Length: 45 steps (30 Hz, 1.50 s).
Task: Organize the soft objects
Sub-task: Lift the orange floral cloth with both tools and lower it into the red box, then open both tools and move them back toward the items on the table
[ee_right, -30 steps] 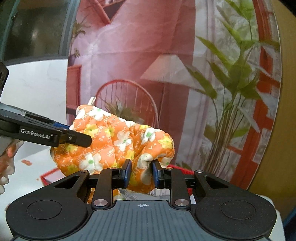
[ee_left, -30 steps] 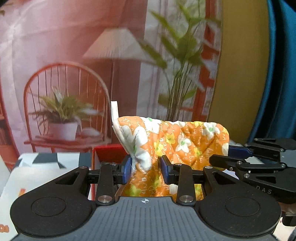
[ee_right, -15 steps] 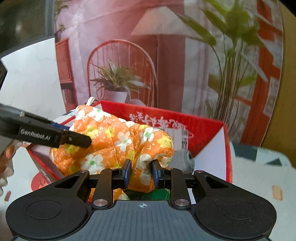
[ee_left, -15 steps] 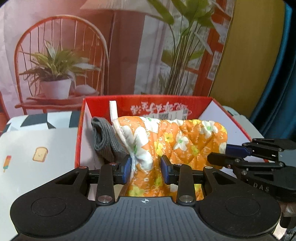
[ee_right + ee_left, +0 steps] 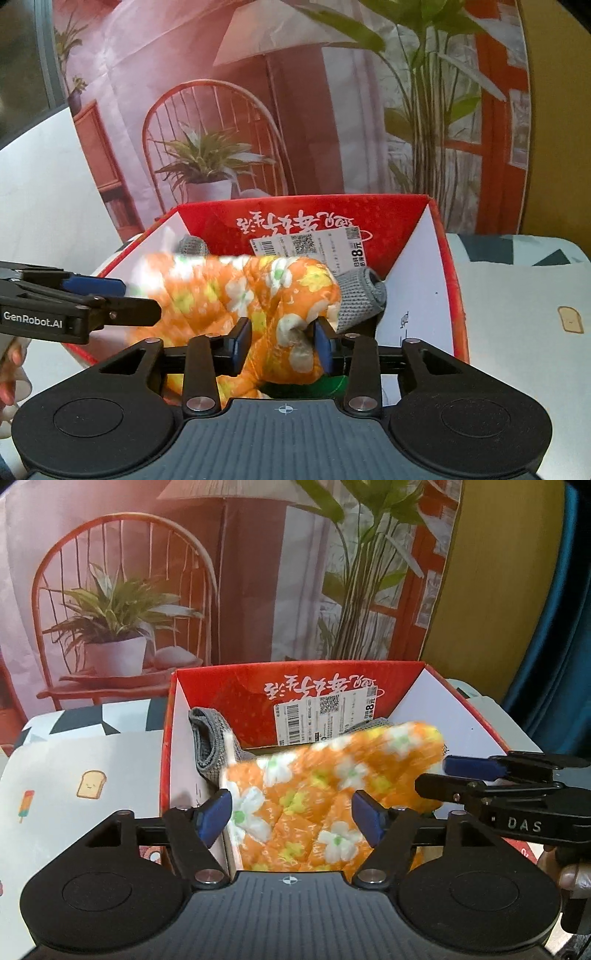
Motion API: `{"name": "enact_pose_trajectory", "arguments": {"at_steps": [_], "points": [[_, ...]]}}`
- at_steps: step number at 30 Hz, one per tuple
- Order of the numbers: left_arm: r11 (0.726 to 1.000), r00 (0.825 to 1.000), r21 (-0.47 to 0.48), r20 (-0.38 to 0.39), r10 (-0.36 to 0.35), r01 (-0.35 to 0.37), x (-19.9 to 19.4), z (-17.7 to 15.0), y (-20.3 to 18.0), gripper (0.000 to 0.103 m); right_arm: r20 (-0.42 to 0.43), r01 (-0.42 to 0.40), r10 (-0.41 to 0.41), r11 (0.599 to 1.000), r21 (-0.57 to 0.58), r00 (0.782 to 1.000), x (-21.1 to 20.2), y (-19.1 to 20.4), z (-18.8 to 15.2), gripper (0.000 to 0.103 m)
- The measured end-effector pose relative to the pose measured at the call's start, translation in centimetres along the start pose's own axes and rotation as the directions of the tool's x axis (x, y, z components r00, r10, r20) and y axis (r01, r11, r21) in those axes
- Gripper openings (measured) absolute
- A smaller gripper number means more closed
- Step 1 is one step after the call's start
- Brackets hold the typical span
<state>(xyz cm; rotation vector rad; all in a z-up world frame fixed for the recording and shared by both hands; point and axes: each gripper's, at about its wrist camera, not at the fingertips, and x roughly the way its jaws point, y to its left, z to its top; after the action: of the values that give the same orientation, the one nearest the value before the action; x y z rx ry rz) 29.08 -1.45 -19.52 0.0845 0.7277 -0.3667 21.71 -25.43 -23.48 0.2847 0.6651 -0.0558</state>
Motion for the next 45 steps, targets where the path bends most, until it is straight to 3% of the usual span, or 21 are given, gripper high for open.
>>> {"name": "enact_pose_trajectory", "arguments": {"at_steps": [2, 4, 19, 29, 37, 45], "points": [[1.000, 1.000, -0.004, 0.008, 0.011, -0.011, -0.2, -0.1, -0.1, 0.077, 0.014, 0.019, -0.019, 1.000, -0.010, 1.000, -0.3, 0.2, -0.2, 0.055], [1.000, 1.000, -0.010, 0.016, 0.015, -0.015, -0.5, -0.2, 0.0, 0.077, 0.033, 0.038, -0.037, 0.999, -0.030, 0.999, -0.7, 0.4, -0.3, 0.057], [0.993, 0.992, -0.114, 0.119, 0.031, -0.017, -6.3, -3.0, 0.1, 0.077, 0.157, 0.060, -0.056, 0.998, -0.023, 0.986, -6.6, 1.3, -2.4, 0.055], [0.984, 0.995, -0.177, 0.096, 0.019, -0.001, -8.9, -7.7, -0.2, 0.074, 0.192, 0.047, -0.041, 0.998, -0.031, 0.981, -10.6, 2.1, -5.7, 0.054], [0.973, 1.000, -0.232, 0.019, -0.015, 0.019, -8.7, -11.7, -0.2, 0.074, 0.114, 0.042, -0.039, 0.999, -0.025, 0.993, -11.6, 1.8, -8.4, 0.054], [0.967, 0.996, -0.255, -0.081, -0.025, 0.004, -7.0, -14.7, 0.1, 0.071, -0.048, 0.027, -0.027, 1.000, 0.002, 0.998, -10.9, 2.4, -13.1, 0.054]]}}
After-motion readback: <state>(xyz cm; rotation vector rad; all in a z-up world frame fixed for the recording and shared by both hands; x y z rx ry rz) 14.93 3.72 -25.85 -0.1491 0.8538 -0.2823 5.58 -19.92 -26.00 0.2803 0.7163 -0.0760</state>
